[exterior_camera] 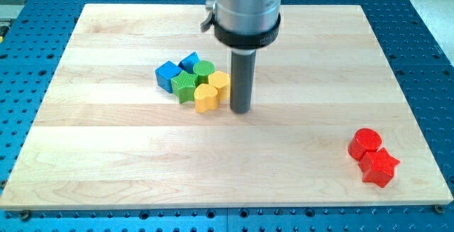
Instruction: Place the triangle at the top left corner of the board
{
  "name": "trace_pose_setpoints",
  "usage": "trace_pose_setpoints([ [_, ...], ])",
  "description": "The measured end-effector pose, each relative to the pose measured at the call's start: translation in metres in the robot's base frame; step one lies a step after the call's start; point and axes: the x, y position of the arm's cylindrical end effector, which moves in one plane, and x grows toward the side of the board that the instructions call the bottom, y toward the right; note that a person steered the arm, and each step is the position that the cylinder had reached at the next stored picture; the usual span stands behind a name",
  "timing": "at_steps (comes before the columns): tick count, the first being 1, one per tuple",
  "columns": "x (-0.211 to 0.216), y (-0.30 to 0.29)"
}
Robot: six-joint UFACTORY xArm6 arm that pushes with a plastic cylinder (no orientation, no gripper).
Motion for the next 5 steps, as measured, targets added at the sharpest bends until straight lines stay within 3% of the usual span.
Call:
trace_pose_setpoints([
  [1, -0.034, -0.064],
  [2, -0.046, -0.085],
  [3, -0.095, -0.084],
  [4, -0.138, -0.159],
  [5, -0.158, -0.183],
])
